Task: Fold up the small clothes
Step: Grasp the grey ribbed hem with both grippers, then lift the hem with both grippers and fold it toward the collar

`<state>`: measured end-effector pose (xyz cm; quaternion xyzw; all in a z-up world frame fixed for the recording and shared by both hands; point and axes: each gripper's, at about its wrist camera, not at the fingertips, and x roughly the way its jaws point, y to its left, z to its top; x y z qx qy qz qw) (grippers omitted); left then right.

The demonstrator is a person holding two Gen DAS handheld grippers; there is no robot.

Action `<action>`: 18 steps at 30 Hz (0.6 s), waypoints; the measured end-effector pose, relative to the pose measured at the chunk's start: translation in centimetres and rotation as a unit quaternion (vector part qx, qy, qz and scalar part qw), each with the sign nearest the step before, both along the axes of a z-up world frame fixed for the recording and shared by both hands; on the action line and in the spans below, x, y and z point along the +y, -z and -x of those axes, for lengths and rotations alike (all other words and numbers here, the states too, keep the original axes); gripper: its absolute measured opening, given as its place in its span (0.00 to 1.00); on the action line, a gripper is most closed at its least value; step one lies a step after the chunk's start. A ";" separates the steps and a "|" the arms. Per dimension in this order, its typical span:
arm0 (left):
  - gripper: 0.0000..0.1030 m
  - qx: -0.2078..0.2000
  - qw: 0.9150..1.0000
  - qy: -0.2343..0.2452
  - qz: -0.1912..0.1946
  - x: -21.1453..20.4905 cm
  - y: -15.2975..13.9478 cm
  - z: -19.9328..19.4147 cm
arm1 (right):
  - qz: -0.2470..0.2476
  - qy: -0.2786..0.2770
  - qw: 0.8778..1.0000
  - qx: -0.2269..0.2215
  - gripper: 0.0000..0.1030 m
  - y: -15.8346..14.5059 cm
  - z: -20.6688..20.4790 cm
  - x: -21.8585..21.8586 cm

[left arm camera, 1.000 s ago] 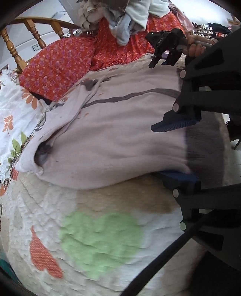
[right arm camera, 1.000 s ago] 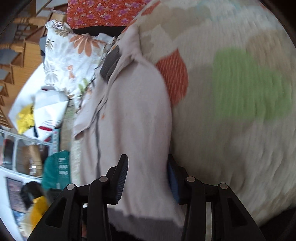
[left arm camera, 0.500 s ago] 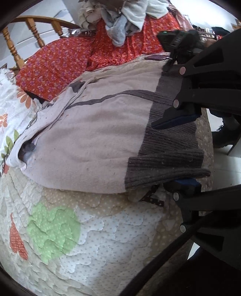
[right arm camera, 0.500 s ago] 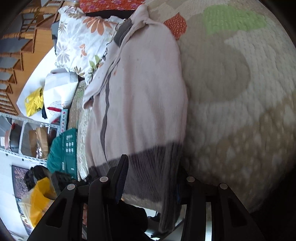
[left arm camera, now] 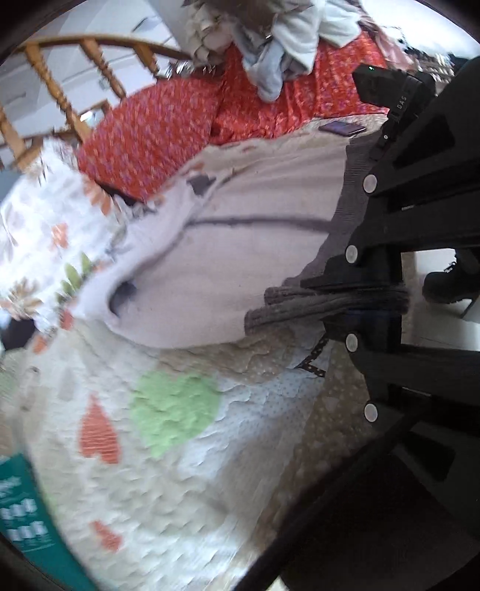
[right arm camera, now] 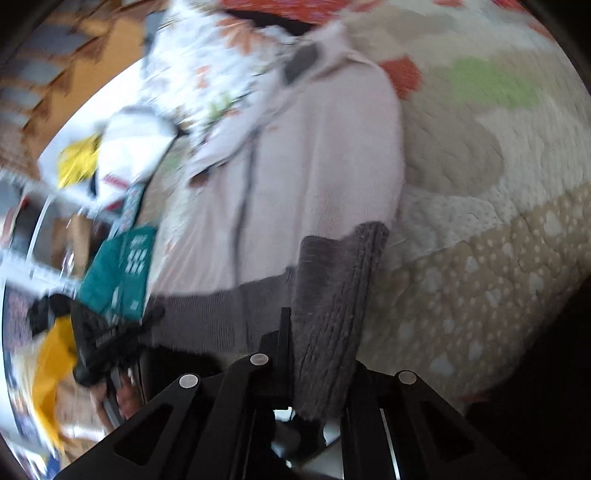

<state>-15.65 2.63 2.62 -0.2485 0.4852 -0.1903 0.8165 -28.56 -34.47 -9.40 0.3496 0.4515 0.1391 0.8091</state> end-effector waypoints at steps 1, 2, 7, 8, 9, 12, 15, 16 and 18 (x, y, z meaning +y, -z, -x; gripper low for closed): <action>0.06 -0.016 1.000 0.006 0.000 0.1 -1.8 1.3 | 0.002 -0.017 1.000 -0.008 0.04 -0.9 0.9 0.2; 0.06 -0.021 1.000 0.008 0.002 0.4 -2.2 1.9 | 0.004 -0.033 0.999 -0.014 0.04 -1.7 1.7 0.5; 0.06 -0.028 1.000 0.006 -0.004 1.5 -3.2 4.8 | 0.019 -0.079 0.997 -0.008 0.04 -2.1 3.5 1.6; 0.06 -0.025 1.000 0.001 -0.010 1.7 -3.0 4.6 | 0.016 -0.077 0.997 -0.008 0.04 -2.0 3.3 1.5; 0.06 -0.023 1.000 -0.006 -0.012 1.9 -2.7 3.9 | 0.011 -0.072 0.997 -0.011 0.04 -2.1 2.6 1.2; 0.06 -0.019 1.000 -0.021 0.001 2.6 -2.7 1.0 | 0.017 -0.059 0.998 -0.031 0.04 -3.5 0.0 0.3; 0.06 -0.037 0.999 -0.030 -0.009 2.0 -3.9 -2.9 | 0.021 -0.039 0.997 -0.062 0.05 -5.9 -3.8 -1.6; 0.06 -0.041 0.999 -0.030 -0.011 1.6 -4.4 -4.7 | 0.024 -0.028 0.997 -0.072 0.05 -6.7 -5.5 -2.3; 0.06 -0.044 0.998 -0.034 -0.004 0.7 -5.0 -9.4 | 0.026 -0.005 0.996 -0.082 0.05 -7.9 -8.9 -3.5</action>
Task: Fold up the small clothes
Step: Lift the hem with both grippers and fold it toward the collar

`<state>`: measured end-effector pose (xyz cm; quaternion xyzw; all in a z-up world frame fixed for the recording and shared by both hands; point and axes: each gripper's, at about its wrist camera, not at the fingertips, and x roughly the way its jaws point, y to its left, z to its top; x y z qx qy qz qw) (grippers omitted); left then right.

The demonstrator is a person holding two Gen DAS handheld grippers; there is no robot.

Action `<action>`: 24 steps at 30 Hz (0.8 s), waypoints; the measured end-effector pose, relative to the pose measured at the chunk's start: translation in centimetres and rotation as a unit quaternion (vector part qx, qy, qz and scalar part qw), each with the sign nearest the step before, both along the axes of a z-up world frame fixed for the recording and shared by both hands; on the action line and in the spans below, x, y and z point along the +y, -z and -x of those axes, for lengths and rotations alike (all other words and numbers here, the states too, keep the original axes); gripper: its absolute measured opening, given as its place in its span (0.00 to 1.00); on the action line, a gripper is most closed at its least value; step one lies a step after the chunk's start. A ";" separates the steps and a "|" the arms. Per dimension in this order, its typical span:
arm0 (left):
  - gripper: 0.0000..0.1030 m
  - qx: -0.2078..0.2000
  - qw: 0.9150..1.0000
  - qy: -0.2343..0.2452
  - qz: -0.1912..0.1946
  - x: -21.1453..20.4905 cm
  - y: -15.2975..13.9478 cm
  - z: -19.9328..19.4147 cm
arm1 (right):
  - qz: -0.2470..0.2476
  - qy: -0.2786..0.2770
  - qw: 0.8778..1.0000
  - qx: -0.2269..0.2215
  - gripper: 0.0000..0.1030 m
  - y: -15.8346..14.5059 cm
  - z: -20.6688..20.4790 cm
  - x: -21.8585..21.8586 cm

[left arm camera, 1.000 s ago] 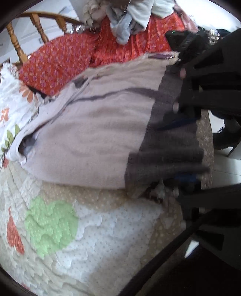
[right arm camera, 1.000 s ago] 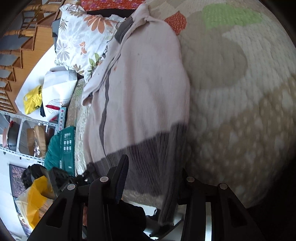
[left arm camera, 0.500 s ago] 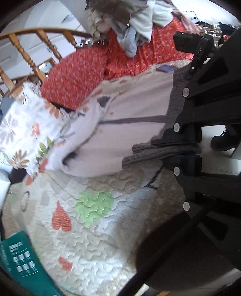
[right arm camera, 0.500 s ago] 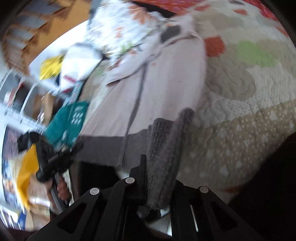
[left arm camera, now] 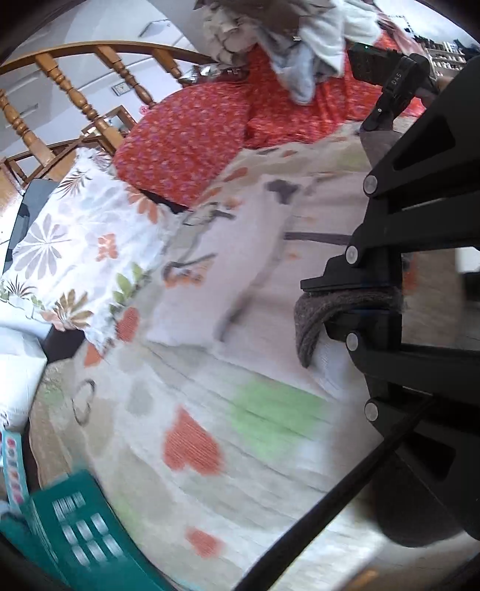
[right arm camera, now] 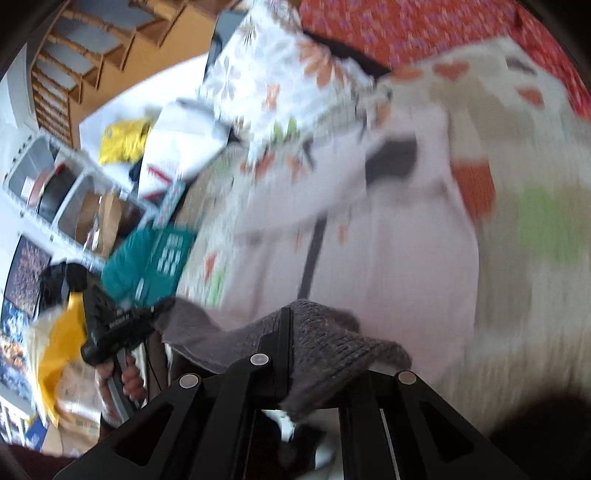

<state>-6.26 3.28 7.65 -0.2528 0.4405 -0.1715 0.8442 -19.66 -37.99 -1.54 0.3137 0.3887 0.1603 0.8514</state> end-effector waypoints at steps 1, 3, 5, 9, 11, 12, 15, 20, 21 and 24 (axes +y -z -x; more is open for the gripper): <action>0.06 0.001 1.000 -0.002 0.000 -0.5 -0.2 -2.4 | -0.005 0.008 1.000 -0.003 0.05 -0.4 -2.2 -0.7; 0.06 0.001 1.000 -0.005 -0.008 -1.5 -0.4 -6.4 | 0.003 0.028 1.000 -0.006 0.05 -1.1 -6.1 -1.6; 0.06 0.005 1.000 -0.008 -0.018 -3.4 1.7 -10.4 | 0.015 0.047 0.999 -0.001 0.05 -1.2 -9.9 -1.8; 0.06 0.027 0.999 -0.016 -0.026 -5.9 5.5 -15.4 | 0.043 0.075 0.996 0.028 0.05 0.5 -16.4 -2.7; 0.06 0.042 0.999 -0.019 -0.029 -6.7 7.3 -17.8 | 0.052 0.082 0.994 0.043 0.05 1.7 -18.4 -3.2; 0.06 0.047 0.998 -0.019 -0.030 -7.0 7.9 -18.5 | 0.055 0.086 0.993 0.051 0.05 2.2 -19.4 -3.5; 0.07 0.061 0.998 -0.014 -0.021 -7.8 9.8 -20.8 | 0.049 0.093 0.992 0.065 0.05 3.7 -21.6 -5.0; 0.11 0.076 0.997 -0.022 0.010 -7.9 11.8 -24.2 | 0.032 0.114 0.990 0.083 0.06 5.6 -24.5 -7.0; 0.15 0.076 0.997 -0.025 0.012 -7.9 12.0 -24.6 | 0.034 0.119 0.989 0.086 0.06 5.8 -25.0 -7.3; 0.52 0.061 0.997 -0.049 0.009 -7.5 11.5 -25.7 | 0.037 0.130 0.986 0.097 0.09 6.4 -26.5 -7.8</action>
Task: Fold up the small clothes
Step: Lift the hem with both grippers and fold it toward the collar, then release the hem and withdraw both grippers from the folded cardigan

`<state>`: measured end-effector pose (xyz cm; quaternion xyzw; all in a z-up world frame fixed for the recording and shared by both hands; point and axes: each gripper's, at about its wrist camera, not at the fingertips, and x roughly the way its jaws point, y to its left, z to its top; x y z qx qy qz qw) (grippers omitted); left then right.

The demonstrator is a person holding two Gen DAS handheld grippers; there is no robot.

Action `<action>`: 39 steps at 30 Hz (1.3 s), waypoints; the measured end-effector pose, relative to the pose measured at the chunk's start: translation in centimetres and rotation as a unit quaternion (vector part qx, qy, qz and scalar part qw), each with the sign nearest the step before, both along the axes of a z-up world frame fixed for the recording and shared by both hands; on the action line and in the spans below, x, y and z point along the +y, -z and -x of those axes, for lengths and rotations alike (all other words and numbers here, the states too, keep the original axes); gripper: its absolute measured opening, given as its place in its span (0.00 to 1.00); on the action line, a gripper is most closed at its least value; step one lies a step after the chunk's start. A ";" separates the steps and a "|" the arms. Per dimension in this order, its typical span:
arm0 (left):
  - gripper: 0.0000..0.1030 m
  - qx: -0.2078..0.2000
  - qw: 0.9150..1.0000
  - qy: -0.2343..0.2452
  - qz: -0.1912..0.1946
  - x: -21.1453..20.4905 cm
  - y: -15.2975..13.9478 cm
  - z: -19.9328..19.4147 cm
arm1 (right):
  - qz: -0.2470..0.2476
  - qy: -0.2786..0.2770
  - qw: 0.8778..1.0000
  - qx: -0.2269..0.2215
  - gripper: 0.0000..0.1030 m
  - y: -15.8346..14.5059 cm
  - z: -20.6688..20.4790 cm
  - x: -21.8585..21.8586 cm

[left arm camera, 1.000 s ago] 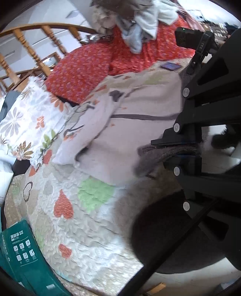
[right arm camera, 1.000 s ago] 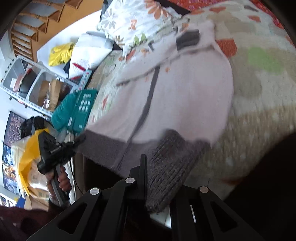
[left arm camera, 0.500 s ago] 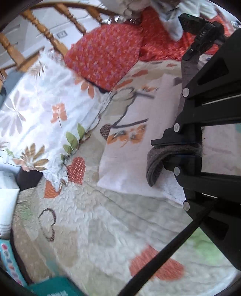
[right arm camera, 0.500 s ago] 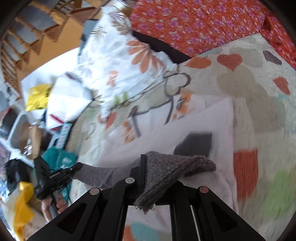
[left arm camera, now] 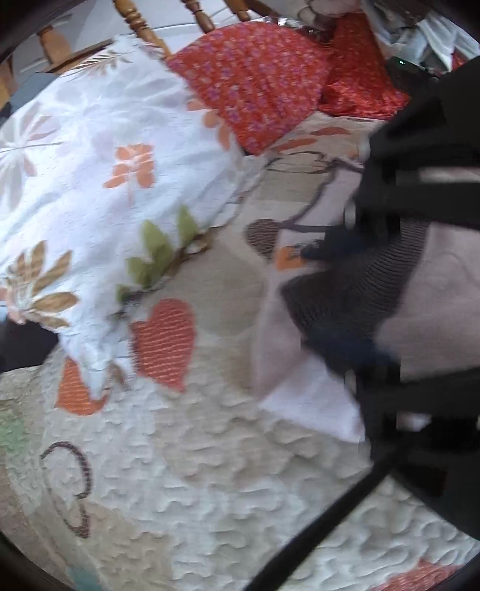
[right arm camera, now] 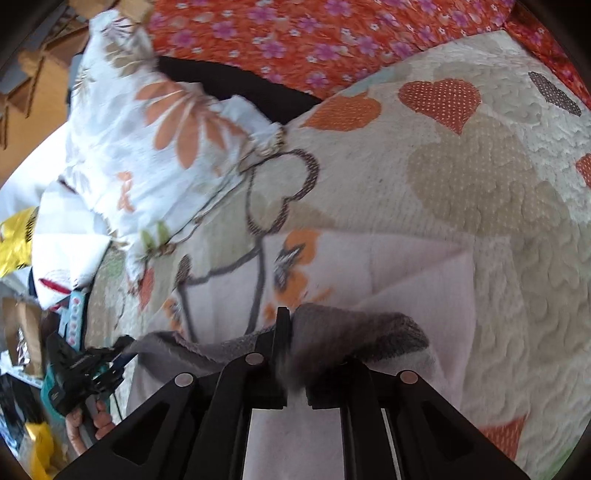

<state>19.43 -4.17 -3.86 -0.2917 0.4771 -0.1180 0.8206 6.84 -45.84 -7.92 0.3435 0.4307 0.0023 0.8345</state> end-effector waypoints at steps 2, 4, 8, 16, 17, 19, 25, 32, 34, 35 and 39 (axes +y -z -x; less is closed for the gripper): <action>0.60 -0.004 1.000 -0.011 0.004 0.5 -0.5 -0.4 | 0.007 0.009 1.000 0.007 0.24 0.1 -0.7 -0.3; 0.60 -0.002 1.000 -0.006 0.010 0.7 -0.8 -0.5 | 0.019 0.026 0.999 0.003 0.45 -0.4 -0.8 -0.8; 0.61 -0.006 1.000 0.007 -0.027 0.9 -1.8 1.5 | 0.032 0.036 0.999 -0.013 0.48 -2.4 0.3 -1.8; 0.64 -0.014 0.992 0.043 -0.121 1.3 0.8 9.1 | 0.135 -0.014 0.991 0.003 0.48 -3.6 8.1 1.0; 0.64 -0.010 0.989 0.046 -0.139 1.3 1.7 10.2 | 0.143 -0.021 0.989 0.007 0.48 -3.2 9.3 1.5; 0.64 -0.005 0.982 0.047 -0.182 1.2 3.0 11.6 | 0.154 -0.027 0.988 0.020 0.48 -2.0 11.0 2.0; 0.66 -0.003 0.954 0.049 -0.295 2.6 5.2 13.3 | 0.153 0.004 0.986 0.068 0.48 1.2 15.3 0.7; 0.66 -0.015 0.953 0.009 -0.302 5.5 2.2 15.8 | 0.179 0.039 0.981 0.065 0.48 0.1 19.1 -1.3; 0.66 -0.021 0.958 0.016 -0.285 5.1 1.4 17.1 | 0.185 0.047 0.979 0.067 0.48 0.1 19.4 -1.6; 0.66 -0.025 0.960 0.022 -0.277 4.7 1.0 18.0 | 0.189 0.051 0.978 0.070 0.48 0.3 19.4 -1.8; 0.67 -0.038 0.966 0.053 -0.250 1.7 -0.1 20.6 | 0.231 0.068 0.968 0.071 0.48 0.8 18.8 -1.9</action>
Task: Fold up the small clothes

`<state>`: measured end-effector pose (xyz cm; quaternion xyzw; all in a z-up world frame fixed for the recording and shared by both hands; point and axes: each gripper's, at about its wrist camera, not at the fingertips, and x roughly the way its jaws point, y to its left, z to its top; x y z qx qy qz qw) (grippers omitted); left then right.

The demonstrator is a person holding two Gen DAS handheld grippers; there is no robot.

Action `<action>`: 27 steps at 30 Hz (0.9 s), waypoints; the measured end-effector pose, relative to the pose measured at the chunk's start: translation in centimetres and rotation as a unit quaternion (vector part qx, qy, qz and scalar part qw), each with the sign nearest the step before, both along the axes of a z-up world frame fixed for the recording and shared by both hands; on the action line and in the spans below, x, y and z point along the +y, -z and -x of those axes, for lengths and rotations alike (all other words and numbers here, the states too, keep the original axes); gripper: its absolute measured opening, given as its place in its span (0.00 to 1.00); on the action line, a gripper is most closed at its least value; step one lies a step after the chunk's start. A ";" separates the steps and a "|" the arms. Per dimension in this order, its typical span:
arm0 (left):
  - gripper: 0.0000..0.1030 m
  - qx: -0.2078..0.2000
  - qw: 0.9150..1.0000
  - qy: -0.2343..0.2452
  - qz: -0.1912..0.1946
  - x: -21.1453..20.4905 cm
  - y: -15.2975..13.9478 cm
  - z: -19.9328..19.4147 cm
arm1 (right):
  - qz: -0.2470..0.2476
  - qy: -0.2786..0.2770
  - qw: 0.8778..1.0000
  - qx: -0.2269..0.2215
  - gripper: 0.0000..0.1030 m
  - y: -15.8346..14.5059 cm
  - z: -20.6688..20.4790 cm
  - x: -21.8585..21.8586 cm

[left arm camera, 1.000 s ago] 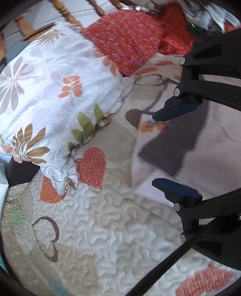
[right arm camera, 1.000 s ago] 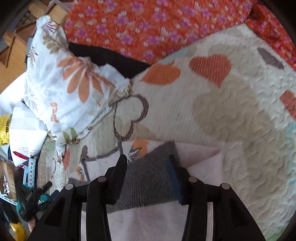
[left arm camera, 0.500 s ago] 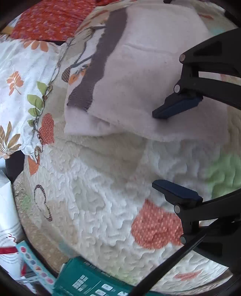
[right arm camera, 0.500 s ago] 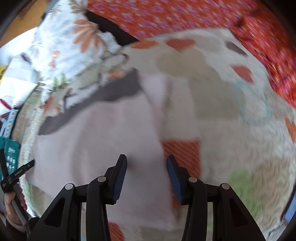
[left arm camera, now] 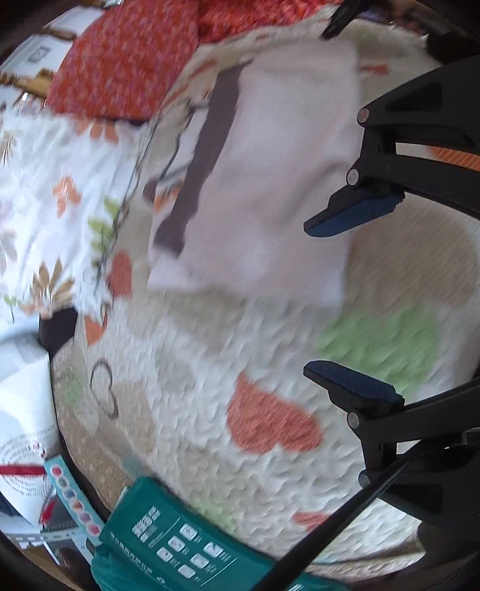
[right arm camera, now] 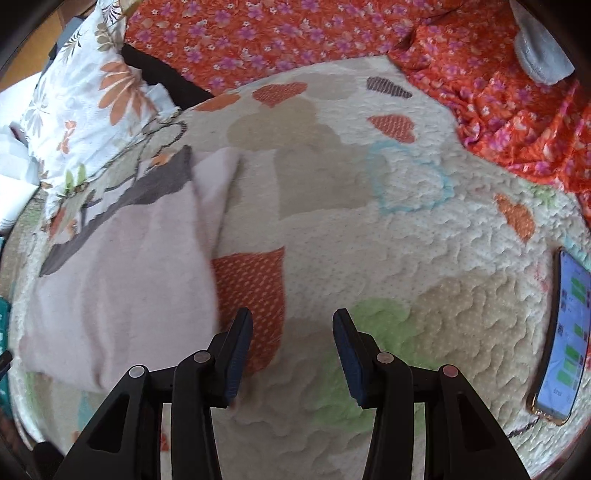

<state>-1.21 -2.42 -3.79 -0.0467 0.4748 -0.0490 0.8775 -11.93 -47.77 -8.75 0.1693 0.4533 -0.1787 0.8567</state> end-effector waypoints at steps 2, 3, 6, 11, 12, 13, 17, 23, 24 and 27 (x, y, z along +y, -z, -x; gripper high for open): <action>0.68 -0.002 1.000 0.017 0.013 -1.5 -0.3 1.5 | 0.023 0.000 1.000 0.002 0.48 0.3 -0.7 0.1; 0.69 -0.003 1.000 0.022 0.017 -2.0 -0.3 2.1 | 0.030 0.000 1.000 0.001 0.48 0.5 -1.0 0.1; 0.70 -0.008 0.999 0.037 0.023 -4.3 -0.2 4.0 | 0.051 0.009 0.999 0.006 0.54 1.3 -2.1 -0.7; 0.70 -0.016 0.998 0.057 0.029 -7.8 -0.2 6.2 | 0.053 0.014 0.998 0.003 0.75 2.4 -3.7 -3.0; 0.70 -0.015 0.997 0.061 0.036 -8.5 -0.3 6.4 | 0.048 0.013 0.999 0.000 0.80 2.6 -3.8 -3.6; 0.70 -0.014 0.997 0.064 0.040 -8.9 -0.3 6.6 | 0.045 0.014 0.999 -0.001 0.91 3.0 -4.1 -4.3; 0.70 -0.006 0.996 0.079 0.047 -11.4 -0.2 7.2 | 0.055 0.003 0.998 -0.005 1.00 3.6 -4.8 -5.5; 0.70 0.000 0.993 0.107 0.048 -14.3 -0.2 7.9 | 0.063 -0.011 0.998 -0.029 1.00 3.9 -4.2 -5.3; 0.70 0.001 0.993 0.111 0.048 -14.7 -0.1 8.0 | 0.067 -0.012 0.997 -0.027 1.00 3.9 -4.3 -5.1; 0.70 0.000 0.992 0.119 0.044 -15.3 0.1 8.4 | 0.061 -0.011 0.998 -0.031 1.00 3.8 -4.2 -5.3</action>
